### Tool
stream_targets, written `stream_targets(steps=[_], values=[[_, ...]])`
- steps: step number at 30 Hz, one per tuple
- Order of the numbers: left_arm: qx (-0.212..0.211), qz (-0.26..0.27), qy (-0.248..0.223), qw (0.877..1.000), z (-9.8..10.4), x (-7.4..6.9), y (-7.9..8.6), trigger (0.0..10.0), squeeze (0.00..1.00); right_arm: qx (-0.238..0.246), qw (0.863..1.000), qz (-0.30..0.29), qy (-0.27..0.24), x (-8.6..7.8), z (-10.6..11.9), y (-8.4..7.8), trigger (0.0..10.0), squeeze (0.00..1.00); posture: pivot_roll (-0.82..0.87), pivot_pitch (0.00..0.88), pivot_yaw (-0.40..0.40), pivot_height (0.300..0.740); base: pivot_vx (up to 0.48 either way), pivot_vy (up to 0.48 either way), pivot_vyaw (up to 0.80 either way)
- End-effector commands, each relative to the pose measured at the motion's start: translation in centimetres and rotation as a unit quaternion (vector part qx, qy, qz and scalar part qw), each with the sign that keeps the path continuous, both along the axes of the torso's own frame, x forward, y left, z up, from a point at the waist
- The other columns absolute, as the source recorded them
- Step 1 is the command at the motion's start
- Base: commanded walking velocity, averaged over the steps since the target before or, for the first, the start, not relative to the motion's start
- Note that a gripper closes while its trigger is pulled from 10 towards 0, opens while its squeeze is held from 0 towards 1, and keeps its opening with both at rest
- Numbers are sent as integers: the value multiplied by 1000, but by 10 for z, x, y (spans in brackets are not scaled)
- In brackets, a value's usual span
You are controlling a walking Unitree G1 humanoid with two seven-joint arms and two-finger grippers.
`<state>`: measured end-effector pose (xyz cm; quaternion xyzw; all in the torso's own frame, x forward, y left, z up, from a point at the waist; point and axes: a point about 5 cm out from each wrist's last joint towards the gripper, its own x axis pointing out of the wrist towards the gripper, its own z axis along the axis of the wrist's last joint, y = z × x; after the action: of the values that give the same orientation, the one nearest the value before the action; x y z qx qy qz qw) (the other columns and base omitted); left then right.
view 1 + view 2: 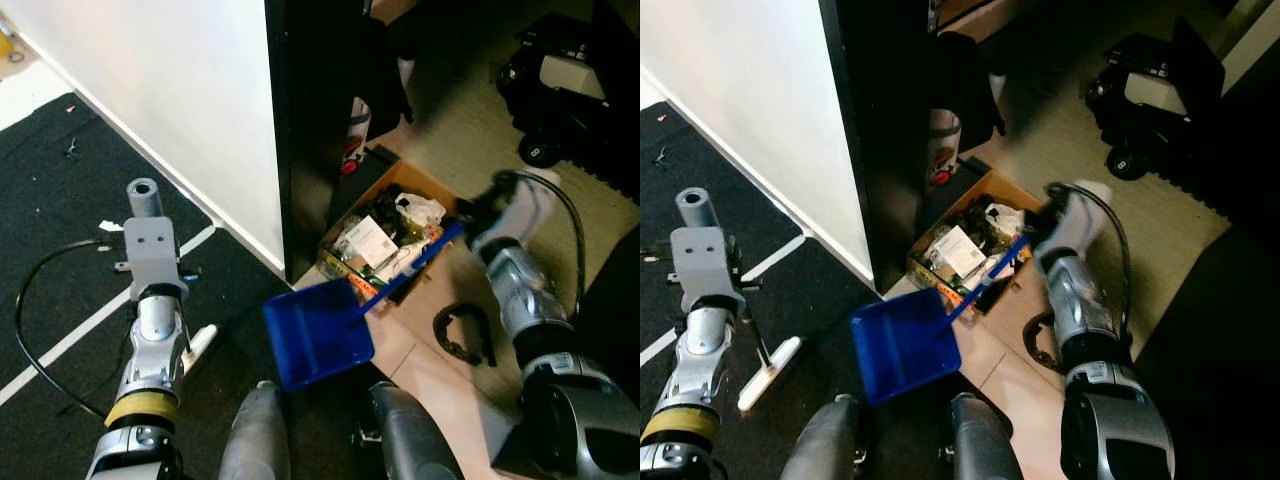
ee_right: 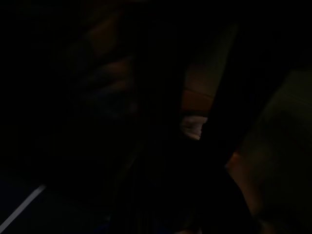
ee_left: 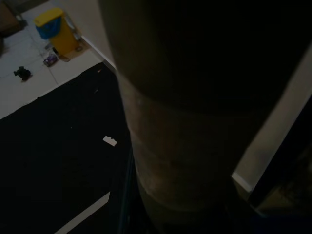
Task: Sweep floor
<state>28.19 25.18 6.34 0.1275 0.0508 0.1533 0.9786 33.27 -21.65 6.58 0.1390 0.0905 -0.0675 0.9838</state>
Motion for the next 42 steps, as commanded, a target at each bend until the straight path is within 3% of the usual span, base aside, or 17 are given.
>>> stream_targets(steps=[1,6,13,19,42], values=[[21,-20,-3,1000,3,4,-3,10000,0,-14,997,-71,6,-10,-6,-21,10000,0,65,116,-35,740,0,0,0],[25,-30,-3,999,3,7,-6,10000,0,-10,992,-126,7,-20,-15,-29,10000,0,59,115,-24,740,0,0,0],[37,-8,-58,998,11,8,-8,10000,0,-16,993,-112,18,-24,-26,-15,10000,0,60,113,-24,740,0,0,0],[42,-24,-71,996,14,7,-13,10000,0,-13,995,-93,18,-25,-30,-5,10000,0,61,113,-24,740,0,0,0],[49,-13,-48,998,8,7,-5,10000,0,3,995,-91,43,-33,-45,3,10000,0,65,102,-26,740,0,461,0]])
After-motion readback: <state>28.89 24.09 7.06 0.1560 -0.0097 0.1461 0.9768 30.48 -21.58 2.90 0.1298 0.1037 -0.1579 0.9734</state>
